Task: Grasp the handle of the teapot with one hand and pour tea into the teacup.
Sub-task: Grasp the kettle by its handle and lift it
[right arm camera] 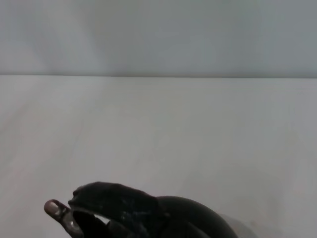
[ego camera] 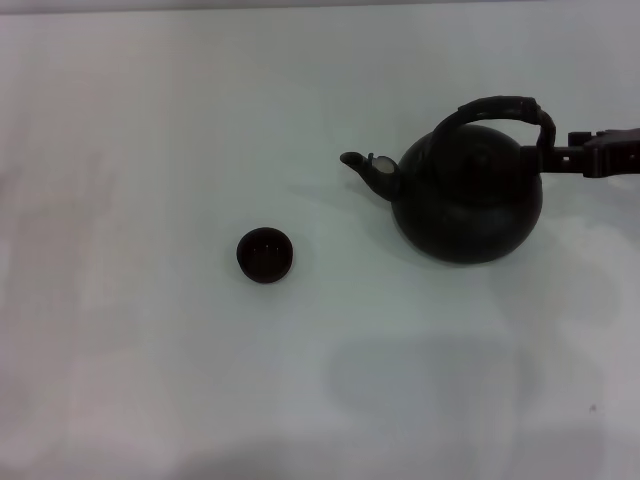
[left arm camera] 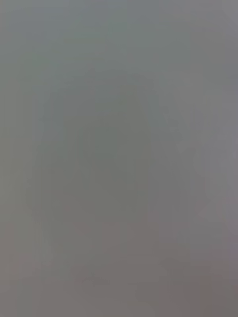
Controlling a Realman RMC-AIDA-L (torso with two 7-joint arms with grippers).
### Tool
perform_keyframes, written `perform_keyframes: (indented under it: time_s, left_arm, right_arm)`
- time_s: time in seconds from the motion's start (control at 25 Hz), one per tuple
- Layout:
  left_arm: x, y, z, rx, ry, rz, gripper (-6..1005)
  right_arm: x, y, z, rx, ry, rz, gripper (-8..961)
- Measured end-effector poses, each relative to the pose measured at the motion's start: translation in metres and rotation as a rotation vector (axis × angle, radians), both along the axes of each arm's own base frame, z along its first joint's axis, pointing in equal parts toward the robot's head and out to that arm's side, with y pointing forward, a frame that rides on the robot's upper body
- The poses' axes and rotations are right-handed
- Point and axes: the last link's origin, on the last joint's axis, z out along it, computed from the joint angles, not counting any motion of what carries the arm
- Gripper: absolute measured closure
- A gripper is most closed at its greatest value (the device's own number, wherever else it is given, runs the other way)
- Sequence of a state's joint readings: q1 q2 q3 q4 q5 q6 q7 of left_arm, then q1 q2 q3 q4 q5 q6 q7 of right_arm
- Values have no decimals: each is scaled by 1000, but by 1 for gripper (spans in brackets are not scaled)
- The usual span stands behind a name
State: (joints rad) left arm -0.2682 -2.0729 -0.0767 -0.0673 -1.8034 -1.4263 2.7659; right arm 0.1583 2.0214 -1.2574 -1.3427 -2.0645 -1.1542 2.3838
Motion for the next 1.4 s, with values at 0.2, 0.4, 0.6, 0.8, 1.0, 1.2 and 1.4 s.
perform_keyframes:
  time_s: [0.2, 0.4, 0.6, 0.8, 1.0, 1.2, 1.4]
  left_arm:
    - [-1, 1, 2, 15, -5, 7, 121]
    - [0, 2, 2, 16, -3, 5, 121]
    - [-2, 2, 6, 23, 12, 7, 122]
    - [-3, 2, 8, 34, 11, 14, 122]
    - [-5, 2, 12, 39, 25, 16, 123]
    - [-6, 2, 15, 48, 34, 20, 124]
    - [-6, 2, 16, 50, 36, 21, 124]
  right_arm:
    - [-1, 2, -1, 3, 3, 2, 135]
    - [-2, 4, 0, 18, 12, 3, 145]
    - [-6, 7, -3, 24, 29, 12, 298]
    - [-10, 11, -8, 17, 26, 25, 449]
    - [-13, 12, -13, 4, 27, 33, 500]
    - [-14, 13, -16, 2, 30, 36, 551]
    - [-16, 12, -17, -2, 28, 47, 574]
